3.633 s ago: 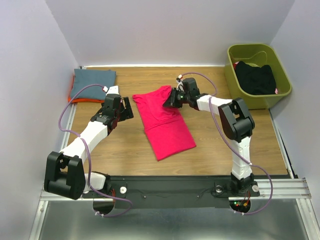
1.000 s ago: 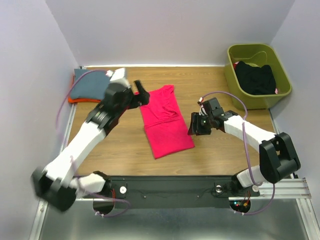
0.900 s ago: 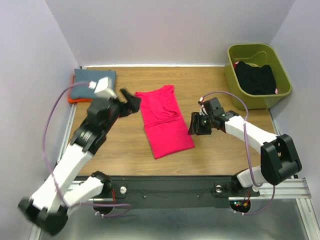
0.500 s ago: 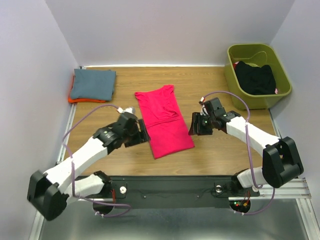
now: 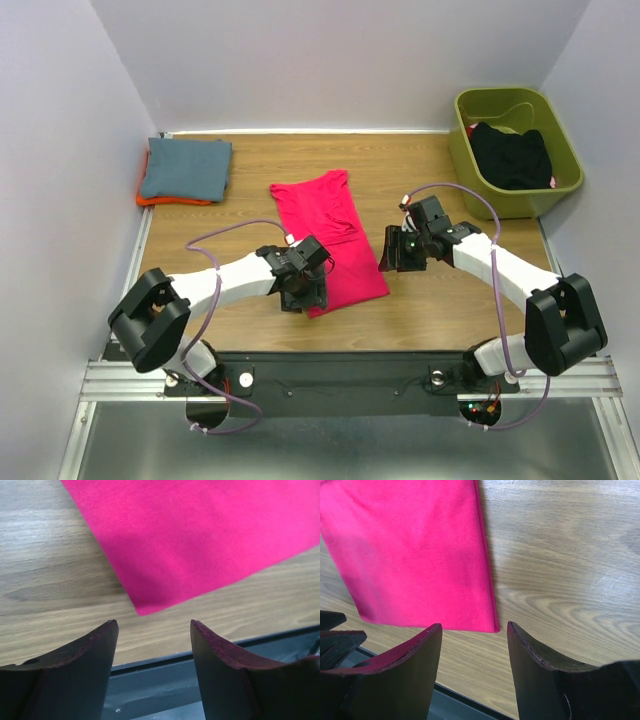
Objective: Fold and stack the t-shirts
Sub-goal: Fold the tshirt
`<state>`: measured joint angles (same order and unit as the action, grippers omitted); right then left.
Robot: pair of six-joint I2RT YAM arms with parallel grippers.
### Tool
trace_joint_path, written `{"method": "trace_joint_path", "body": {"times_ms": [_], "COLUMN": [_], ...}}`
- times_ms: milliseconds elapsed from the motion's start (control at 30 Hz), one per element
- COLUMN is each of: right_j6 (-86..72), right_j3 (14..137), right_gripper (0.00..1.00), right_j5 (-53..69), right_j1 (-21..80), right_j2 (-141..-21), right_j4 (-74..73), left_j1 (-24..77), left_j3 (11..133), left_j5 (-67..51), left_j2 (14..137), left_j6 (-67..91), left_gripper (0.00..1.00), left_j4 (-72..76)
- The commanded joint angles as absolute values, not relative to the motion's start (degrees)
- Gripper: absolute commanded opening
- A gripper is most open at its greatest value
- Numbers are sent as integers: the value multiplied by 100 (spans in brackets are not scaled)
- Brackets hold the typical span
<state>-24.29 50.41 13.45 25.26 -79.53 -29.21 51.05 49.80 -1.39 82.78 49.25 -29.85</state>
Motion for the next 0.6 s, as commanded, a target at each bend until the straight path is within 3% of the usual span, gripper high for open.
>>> {"method": "trace_joint_path", "body": {"times_ms": [0, 167, 300, 567], "right_j6": [-2470, -2408, -2382, -2329], "right_j3": [4983, 5036, 5036, 4992], "right_gripper": [61, 61, 61, 61], "right_j5": [1257, 1345, 1371, 1310], "right_j1": [2610, 2610, 2619, 2628], "right_j2": [-7910, -8007, -8051, -8138], "right_j4": [-2900, -2900, -2865, -2821], "left_j1": [5106, 5106, 5098, 5054], "left_j3": [5071, 5054, 5106, 5309], "left_j5": [-44, -61, -202, -211], "left_j2": [8358, 8648, 9095, 9562], "left_j6": [5220, 5273, 5151, 4966], "left_gripper": [68, 63, 53, 50], "left_j4": [-3050, -3112, -3094, -3191]}}
